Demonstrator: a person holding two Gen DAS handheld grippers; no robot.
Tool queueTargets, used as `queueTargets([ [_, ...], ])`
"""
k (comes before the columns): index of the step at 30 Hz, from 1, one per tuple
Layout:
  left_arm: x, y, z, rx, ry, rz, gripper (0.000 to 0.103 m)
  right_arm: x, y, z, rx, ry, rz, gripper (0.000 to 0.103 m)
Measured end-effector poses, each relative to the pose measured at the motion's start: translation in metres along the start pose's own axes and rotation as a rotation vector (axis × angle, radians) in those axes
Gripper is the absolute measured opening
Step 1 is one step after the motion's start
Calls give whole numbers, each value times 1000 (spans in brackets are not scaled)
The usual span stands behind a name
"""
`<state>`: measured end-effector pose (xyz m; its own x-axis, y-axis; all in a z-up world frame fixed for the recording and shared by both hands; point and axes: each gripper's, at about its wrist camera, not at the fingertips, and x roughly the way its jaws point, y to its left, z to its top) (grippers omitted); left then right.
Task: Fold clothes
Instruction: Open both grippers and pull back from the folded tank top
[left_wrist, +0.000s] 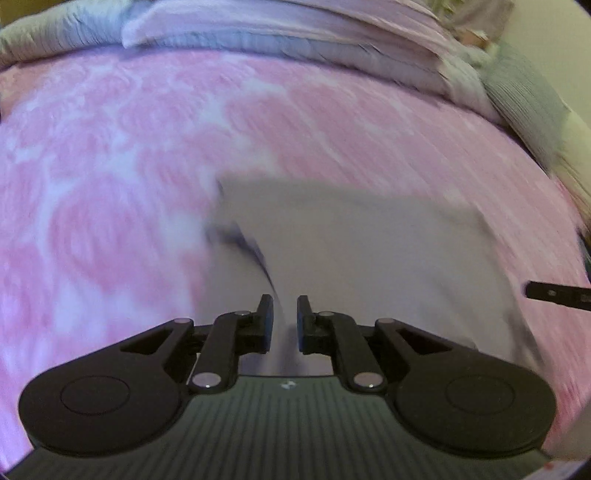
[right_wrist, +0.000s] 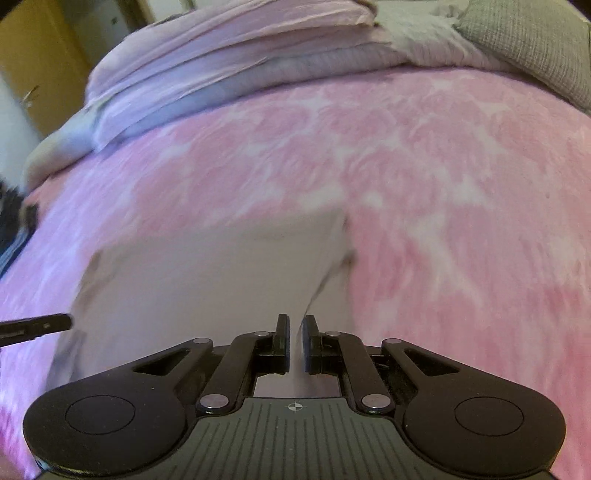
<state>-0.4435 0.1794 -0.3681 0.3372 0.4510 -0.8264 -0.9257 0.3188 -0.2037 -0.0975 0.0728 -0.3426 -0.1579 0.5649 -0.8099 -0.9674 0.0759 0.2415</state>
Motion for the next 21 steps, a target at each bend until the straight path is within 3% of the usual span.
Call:
queueTargets([
  [3,-13,-16,-36,5,55,-8,8,-11,15,-35,-11,58,14,3],
  [5,-6,-18,-55,-17,111,34,8,0,17,-56,6,129,-12,3],
  [6,-4,-18,-61,-25,108,47,9,7,18,-63,4,166,-32,3],
  [9,-5,-25,-56,-28,110,81,9,5,24,-63,-23,156,-44,5],
  [10,-7,-27,-51,-40,118,88,11,3,25,-59,-19,166,-48,10],
  [13,-15,-35,-40,-51,155,134,29,-13,22,-48,25,141,-41,53],
  [17,-28,-54,-31,-25,195,191,45,-32,27,-36,70,129,-10,57],
  [21,-34,-71,-34,-4,259,217,53,-39,26,-34,72,164,-8,58],
])
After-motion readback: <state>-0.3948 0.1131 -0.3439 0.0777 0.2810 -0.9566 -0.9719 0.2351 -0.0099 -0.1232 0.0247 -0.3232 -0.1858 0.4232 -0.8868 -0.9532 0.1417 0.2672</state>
